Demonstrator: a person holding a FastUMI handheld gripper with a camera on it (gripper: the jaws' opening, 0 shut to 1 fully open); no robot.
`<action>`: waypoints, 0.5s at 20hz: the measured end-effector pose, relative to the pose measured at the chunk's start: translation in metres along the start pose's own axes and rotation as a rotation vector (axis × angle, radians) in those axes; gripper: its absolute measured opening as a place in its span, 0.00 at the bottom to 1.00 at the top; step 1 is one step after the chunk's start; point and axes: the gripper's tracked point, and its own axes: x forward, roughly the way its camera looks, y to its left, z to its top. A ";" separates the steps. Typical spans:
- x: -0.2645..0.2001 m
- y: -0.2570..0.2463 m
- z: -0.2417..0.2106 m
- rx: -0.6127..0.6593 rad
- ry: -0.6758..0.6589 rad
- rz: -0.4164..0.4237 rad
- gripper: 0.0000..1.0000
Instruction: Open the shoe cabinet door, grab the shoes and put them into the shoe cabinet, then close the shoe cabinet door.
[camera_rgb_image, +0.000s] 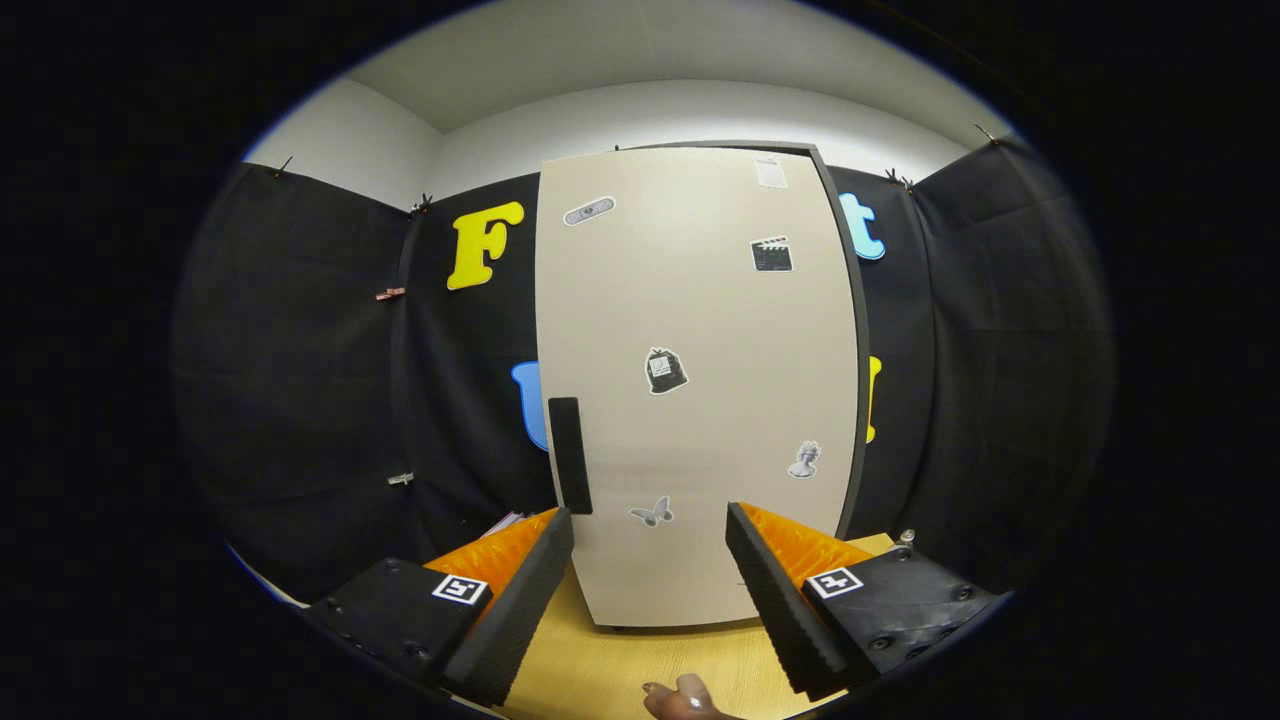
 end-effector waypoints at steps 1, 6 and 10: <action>0.000 0.000 0.001 0.000 -0.001 -0.001 0.99; 0.000 0.001 0.001 -0.005 -0.003 -0.002 0.99; 0.001 0.001 0.002 -0.007 -0.005 -0.002 0.99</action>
